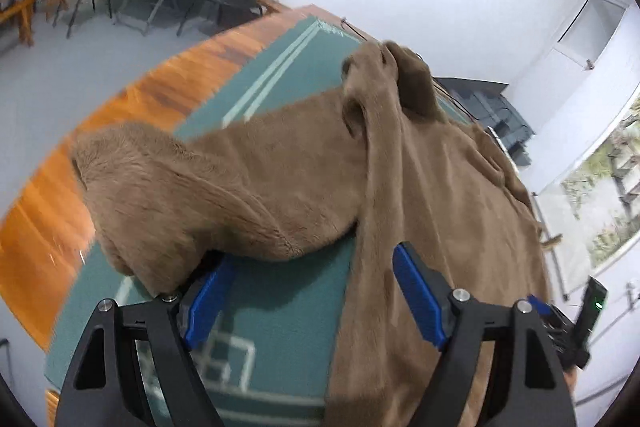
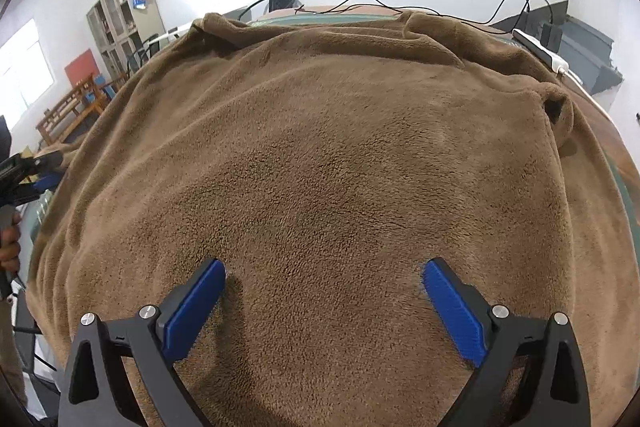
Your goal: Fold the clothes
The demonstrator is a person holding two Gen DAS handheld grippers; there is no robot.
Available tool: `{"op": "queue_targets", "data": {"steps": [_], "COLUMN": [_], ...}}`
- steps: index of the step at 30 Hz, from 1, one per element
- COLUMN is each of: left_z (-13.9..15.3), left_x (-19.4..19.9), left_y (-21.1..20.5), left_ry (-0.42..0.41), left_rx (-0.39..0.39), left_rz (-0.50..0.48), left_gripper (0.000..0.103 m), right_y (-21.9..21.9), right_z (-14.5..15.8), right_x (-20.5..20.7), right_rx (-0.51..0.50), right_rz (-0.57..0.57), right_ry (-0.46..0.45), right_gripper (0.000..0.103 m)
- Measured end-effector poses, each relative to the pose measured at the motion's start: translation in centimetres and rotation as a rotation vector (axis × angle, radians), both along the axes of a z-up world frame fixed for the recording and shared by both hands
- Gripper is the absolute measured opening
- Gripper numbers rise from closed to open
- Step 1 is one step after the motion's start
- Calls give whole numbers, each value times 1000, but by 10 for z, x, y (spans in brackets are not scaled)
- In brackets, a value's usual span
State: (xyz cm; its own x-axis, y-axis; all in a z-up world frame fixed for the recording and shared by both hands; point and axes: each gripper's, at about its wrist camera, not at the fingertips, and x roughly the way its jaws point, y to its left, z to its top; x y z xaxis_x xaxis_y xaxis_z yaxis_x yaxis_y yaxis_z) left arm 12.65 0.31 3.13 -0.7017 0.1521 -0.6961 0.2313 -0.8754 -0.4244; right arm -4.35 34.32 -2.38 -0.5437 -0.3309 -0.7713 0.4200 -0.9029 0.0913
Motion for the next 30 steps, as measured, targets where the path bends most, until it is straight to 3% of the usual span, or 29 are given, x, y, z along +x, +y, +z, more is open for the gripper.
{"op": "queue_targets", "data": {"steps": [3, 9, 13, 14, 15, 16, 17, 21, 30], "left_z": [0, -2, -2, -2, -1, -2, -5, -4, 68], "left_x": [-19, -54, -69, -73, -76, -79, -82, -78, -67], "left_y": [-4, -14, -12, -11, -10, -9, -10, -20, -59], "left_ry": [-27, -86, -113, -121, -133, -145, -155, -144, -3], "left_rx": [-57, 0, -14, -28, -51, -66, -59, -38, -162], "left_rz": [31, 69, 129, 147, 163, 174, 176, 192, 317], "left_gripper": [83, 86, 87, 84, 66, 33, 22, 16, 14], "right_y": [1, 10, 24, 27, 30, 31, 32, 34, 28], "right_z": [1, 2, 5, 5, 5, 6, 5, 3, 3], "right_x": [1, 3, 5, 4, 5, 6, 4, 0, 4], "right_rx": [-9, -41, -89, -98, -112, -122, -139, -199, -173], "right_rz": [-8, -60, -135, -145, -157, -160, -139, -69, -70], "right_ry": [2, 17, 33, 34, 37, 38, 23, -24, -19], "right_gripper": [101, 101, 101, 101, 101, 101, 101, 102, 102]}}
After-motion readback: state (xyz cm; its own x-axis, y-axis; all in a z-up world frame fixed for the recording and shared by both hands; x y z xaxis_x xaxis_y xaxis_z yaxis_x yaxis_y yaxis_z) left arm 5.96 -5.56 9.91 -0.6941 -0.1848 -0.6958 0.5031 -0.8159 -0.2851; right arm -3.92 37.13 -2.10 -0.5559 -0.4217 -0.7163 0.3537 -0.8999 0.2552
